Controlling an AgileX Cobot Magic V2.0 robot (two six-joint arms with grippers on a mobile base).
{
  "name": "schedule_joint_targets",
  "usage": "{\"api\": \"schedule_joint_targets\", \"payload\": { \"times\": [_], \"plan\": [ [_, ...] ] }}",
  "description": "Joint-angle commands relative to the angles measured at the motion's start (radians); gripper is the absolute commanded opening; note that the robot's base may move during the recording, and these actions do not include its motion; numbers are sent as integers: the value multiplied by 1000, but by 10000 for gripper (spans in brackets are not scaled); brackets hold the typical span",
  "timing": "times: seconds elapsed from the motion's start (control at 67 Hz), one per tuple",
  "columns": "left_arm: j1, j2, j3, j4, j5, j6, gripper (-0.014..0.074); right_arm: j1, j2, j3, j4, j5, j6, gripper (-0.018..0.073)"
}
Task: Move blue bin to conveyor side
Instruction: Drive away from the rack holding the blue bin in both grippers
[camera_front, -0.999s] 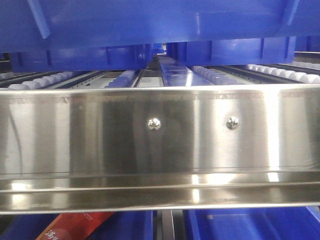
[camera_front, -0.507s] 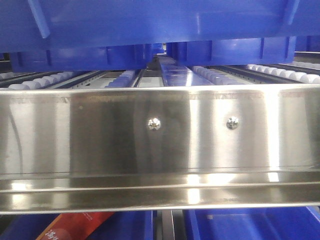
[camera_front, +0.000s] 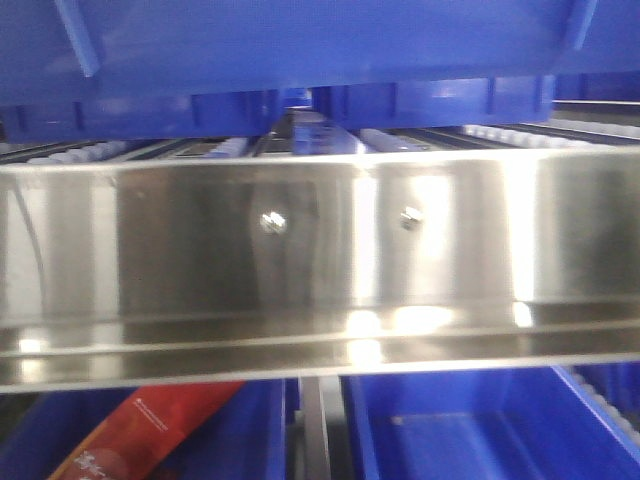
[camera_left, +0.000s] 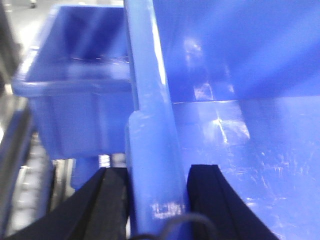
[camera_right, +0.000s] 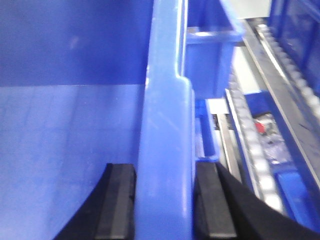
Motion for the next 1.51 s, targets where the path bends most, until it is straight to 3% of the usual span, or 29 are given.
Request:
{"api": "schedule_joint_targets", "payload": {
  "times": [0.0, 1.492],
  "plan": [
    [-5, -25, -17, 17, -116, 23, 11, -1, -24, -17, -22, -120, -17, -70],
    [-5, -25, -17, 17, -116, 23, 11, -1, -24, -17, -22, -120, -17, -70]
  ]
}}
